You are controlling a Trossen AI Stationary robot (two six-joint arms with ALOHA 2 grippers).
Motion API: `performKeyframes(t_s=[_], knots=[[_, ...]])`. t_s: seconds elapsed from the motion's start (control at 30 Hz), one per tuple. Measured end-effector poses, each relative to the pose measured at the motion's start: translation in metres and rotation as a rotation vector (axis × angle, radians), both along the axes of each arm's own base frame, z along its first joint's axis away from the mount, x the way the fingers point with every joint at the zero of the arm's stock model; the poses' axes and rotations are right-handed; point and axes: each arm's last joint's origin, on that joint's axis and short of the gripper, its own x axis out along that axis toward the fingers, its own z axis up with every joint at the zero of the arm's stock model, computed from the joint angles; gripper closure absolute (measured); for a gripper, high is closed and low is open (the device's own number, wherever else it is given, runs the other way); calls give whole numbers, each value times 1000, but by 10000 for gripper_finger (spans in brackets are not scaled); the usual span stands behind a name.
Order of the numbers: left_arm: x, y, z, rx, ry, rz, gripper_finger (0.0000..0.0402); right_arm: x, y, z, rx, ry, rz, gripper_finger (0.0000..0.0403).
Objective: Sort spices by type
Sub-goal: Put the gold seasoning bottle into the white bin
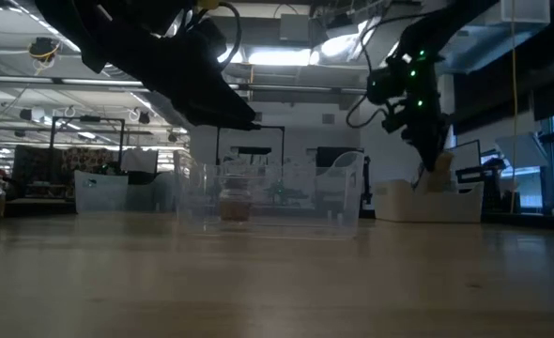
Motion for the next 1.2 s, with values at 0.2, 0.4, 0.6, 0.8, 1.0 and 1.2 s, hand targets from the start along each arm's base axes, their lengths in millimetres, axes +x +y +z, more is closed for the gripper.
performKeyframes(t_s=[0.2,0.4,0.6,0.8,1.0,1.2], knots=[[0,0,0,7,-4,-3,188,8,-9,-16,2,22,0,123],[0,0,0,20,-1,-9,188,13,-14,-26,-2,37,0,119],[0,0,0,21,1,-10,188,15,-16,-28,-16,32,18,112],[0,0,0,23,2,-11,188,17,-18,-28,-31,12,24,78],[0,0,0,23,4,-11,188,17,-18,-28,-31,15,26,75],[0,0,0,22,4,-10,188,16,-19,-27,-68,56,25,75]])
